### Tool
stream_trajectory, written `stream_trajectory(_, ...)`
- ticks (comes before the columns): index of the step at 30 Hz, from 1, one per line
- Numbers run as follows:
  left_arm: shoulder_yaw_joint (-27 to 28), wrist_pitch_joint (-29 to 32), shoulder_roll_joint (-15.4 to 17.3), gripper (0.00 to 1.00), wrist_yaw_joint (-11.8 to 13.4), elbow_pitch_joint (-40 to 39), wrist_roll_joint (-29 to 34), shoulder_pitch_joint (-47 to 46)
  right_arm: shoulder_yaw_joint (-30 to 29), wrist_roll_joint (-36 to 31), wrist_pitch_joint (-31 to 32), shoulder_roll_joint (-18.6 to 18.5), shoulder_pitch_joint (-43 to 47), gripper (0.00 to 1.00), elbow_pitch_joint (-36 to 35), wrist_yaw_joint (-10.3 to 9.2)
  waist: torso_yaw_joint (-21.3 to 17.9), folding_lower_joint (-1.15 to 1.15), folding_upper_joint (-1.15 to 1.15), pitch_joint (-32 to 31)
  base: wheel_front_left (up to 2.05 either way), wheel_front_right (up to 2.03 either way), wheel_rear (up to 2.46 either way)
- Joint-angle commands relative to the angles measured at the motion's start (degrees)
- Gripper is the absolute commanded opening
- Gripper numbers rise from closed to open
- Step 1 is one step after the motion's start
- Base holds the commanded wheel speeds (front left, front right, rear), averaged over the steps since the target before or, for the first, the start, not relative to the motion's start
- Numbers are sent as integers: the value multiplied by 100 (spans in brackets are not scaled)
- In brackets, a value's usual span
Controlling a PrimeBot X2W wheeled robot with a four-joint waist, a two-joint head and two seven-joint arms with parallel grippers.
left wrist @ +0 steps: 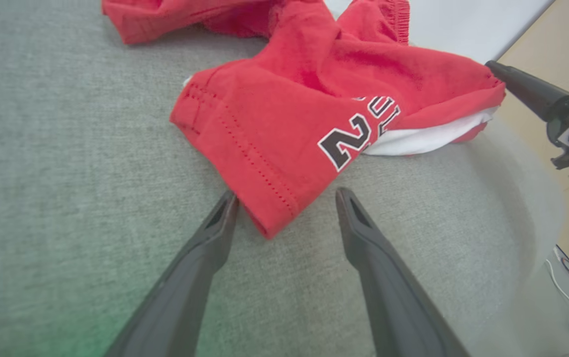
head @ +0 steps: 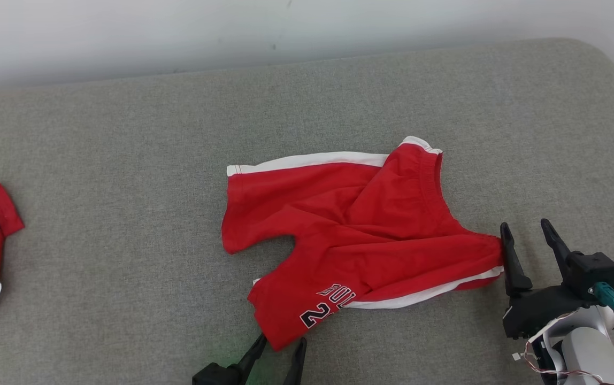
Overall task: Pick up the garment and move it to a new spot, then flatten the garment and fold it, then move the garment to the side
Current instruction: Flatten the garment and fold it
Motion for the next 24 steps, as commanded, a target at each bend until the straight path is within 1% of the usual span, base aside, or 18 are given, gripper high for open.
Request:
stream_trajectory(1,-49,-20,17,100,6,-81,-48,-53,4,47,-2,-8,5,100,-5,-13,0,0,-1,8,0,0,0)
stream_trajectory(2,-100,-20,14,76,6,-114,4,-70,-1,48,-2,-9,8,100,-1,-13,0,0,-1,12,0,0,0)
stream_trajectory(3,-104,-20,9,35,6,-193,32,-105,-7,61,-2,-11,8,100,5,-13,0,0,-1,15,0,0,0)
stream_trajectory(4,-91,-20,16,2,6,-253,75,-128,-5,65,-2,-12,4,100,12,-13,1,0,-1,16,0,0,0)
stream_trajectory(5,-47,-20,19,0,6,-311,81,-125,-2,63,-2,0,8,100,11,-13,5,0,-1,15,0,0,0)
stream_trajectory(7,46,-20,15,0,6,-449,210,-115,-3,50,-2,19,16,100,11,-13,18,0,-1,0,0,0,0)
stream_trajectory(10,137,-20,11,0,6,-940,446,-148,-75,77,-3,20,76,100,4,-13,131,0,-1,-56,0,0,0)
stream_trajectory(14,104,-20,32,0,6,-1700,809,-143,-188,107,-2,65,192,100,33,-13,440,0,-1,-191,0,0,0)
stream_trajectory(19,-14,-20,177,0,6,-2520,1112,-44,-290,76,-2,226,331,100,61,-13,906,0,-1,-379,0,0,0)
stream_trajectory(21,-39,-20,224,0,6,-2583,1101,65,-281,58,-2,291,347,100,71,-13,1054,0,-1,-421,0,0,0)
stream_trajectory(24,-14,-20,277,0,7,-2529,1111,53,-234,35,-2,371,336,100,69,-13,1127,0,-1,-439,0,0,0)
